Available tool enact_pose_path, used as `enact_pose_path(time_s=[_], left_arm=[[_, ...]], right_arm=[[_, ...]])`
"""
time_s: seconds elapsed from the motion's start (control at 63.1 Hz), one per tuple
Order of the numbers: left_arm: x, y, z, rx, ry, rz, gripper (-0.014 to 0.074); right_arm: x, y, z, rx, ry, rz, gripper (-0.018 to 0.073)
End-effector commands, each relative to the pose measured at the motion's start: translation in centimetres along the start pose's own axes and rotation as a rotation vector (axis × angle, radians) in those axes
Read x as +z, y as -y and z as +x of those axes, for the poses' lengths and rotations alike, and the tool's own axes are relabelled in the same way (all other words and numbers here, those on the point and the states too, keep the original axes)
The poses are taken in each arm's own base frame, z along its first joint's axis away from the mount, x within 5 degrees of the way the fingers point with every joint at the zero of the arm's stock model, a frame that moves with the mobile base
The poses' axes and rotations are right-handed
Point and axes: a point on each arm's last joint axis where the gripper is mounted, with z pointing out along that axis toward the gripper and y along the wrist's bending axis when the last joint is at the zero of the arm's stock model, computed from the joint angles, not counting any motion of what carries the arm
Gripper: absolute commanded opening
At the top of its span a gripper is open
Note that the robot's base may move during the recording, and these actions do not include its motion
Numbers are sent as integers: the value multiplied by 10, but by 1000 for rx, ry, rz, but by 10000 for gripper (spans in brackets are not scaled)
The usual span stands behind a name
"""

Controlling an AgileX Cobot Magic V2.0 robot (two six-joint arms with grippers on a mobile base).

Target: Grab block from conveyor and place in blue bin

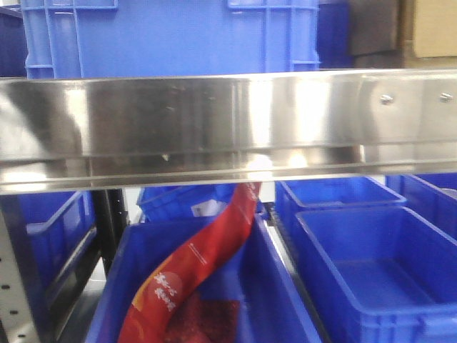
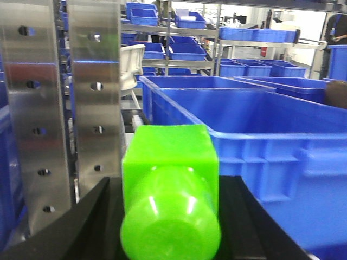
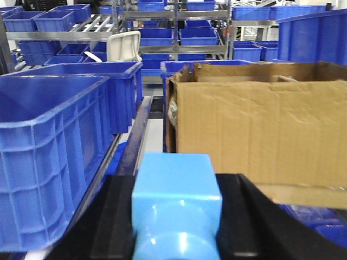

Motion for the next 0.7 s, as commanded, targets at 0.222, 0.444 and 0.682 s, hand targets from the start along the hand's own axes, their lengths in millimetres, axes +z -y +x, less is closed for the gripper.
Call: enact_pose_path(time_s=[0.222, 0.444, 0.682], left_arm=[[-1, 0, -1, 0, 17, 3, -111], [-1, 0, -1, 0, 17, 3, -111], [-1, 0, -1, 0, 17, 3, -111]], right_arm=[[-1, 0, -3, -8, 29, 1, -162], [-1, 0, -3, -8, 29, 1, -162], [-1, 0, -3, -8, 29, 1, -162]])
